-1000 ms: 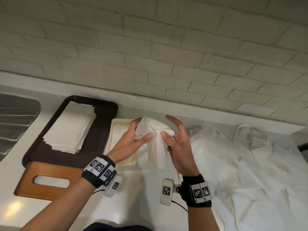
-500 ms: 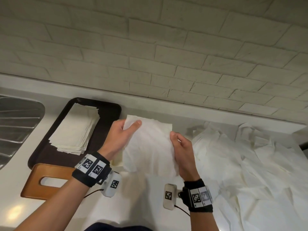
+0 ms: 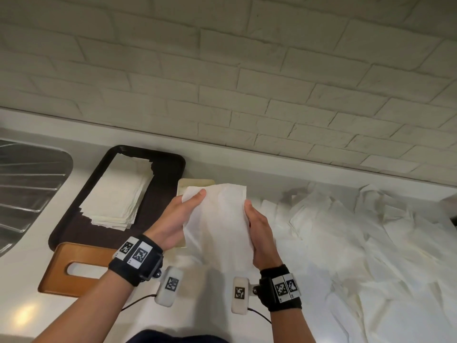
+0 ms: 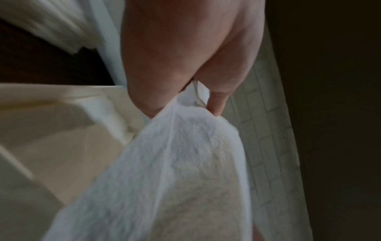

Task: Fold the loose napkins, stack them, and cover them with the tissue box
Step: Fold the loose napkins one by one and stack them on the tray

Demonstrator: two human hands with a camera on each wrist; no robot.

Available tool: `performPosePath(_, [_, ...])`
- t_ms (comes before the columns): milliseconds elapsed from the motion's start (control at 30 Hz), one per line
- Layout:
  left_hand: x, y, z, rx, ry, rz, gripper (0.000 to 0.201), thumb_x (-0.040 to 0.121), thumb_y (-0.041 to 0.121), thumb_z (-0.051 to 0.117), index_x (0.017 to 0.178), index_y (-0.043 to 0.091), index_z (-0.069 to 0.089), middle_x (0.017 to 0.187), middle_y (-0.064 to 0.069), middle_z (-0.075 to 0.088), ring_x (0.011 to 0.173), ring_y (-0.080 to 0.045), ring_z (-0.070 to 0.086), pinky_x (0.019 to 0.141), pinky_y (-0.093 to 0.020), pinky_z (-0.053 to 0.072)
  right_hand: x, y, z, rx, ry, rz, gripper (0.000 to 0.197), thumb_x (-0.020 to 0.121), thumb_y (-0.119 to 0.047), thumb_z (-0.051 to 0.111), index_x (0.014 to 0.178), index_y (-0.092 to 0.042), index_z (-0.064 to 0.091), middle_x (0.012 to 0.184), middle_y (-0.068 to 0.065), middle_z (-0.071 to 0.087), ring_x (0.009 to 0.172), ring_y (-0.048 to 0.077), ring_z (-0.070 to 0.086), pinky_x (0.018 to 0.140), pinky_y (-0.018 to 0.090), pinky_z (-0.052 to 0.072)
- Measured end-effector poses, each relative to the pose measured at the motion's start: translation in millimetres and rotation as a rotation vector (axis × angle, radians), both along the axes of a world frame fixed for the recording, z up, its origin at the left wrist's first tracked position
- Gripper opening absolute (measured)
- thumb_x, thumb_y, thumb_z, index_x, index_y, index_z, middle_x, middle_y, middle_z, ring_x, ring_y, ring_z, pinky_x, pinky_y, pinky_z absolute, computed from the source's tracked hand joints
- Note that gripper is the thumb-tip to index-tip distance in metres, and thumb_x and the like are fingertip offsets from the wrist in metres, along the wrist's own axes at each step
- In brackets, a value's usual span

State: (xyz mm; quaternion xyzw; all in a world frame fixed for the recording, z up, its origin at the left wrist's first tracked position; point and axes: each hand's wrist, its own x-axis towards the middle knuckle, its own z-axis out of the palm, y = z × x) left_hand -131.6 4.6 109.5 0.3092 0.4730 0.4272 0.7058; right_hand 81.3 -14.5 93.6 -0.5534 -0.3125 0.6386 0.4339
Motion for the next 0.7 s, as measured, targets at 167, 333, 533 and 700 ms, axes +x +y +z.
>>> performPosePath(167, [-1, 0, -8, -0.004, -0.017, -0.048, 0.039, 0.108, 0.034, 0.062, 0.134, 0.007, 0.071, 0.131, -0.02, 0.074, 0.123, -0.037, 0.071, 0.109, -0.053, 0.054, -12, 3, -13, 0.034, -0.205, -0.032, 0.029, 0.11, -0.047, 0.055, 0.115, -0.026, 0.074, 0.119, -0.002, 0.078, 0.112, 0.022, 0.074, 0.086, 0.029, 0.059])
performPosePath(333, [11, 2, -12, 0.083, 0.045, -0.045, 0.032, 0.104, 0.026, 0.07, 0.128, 0.007, 0.075, 0.126, -0.023, 0.074, 0.119, -0.042, 0.072, 0.105, -0.057, 0.057, -21, -3, -8, 0.079, 0.125, 0.174, 0.036, 0.116, -0.038, 0.049, 0.137, -0.015, 0.068, 0.132, 0.017, 0.074, 0.123, 0.039, 0.071, 0.106, 0.055, 0.058])
performPosePath(533, [3, 13, -15, 0.247, 0.491, 0.176, 0.021, 0.103, 0.034, 0.071, 0.122, 0.026, 0.075, 0.113, 0.004, 0.08, 0.108, -0.021, 0.076, 0.093, -0.048, 0.064, -8, 10, -21, 0.157, -0.242, -0.145, 0.029, 0.104, -0.043, 0.07, 0.106, -0.015, 0.073, 0.098, 0.002, 0.082, 0.088, 0.02, 0.076, 0.079, 0.039, 0.061])
performPosePath(700, [-4, 17, -21, 0.161, 0.602, 0.168, 0.034, 0.096, 0.039, 0.08, 0.125, 0.024, 0.07, 0.113, 0.005, 0.079, 0.108, -0.019, 0.076, 0.092, -0.044, 0.064, 1, 19, -26, 0.234, -0.711, -0.216, 0.022, 0.107, -0.043, 0.062, 0.097, -0.025, 0.068, 0.09, -0.012, 0.074, 0.095, 0.011, 0.068, 0.072, 0.025, 0.046])
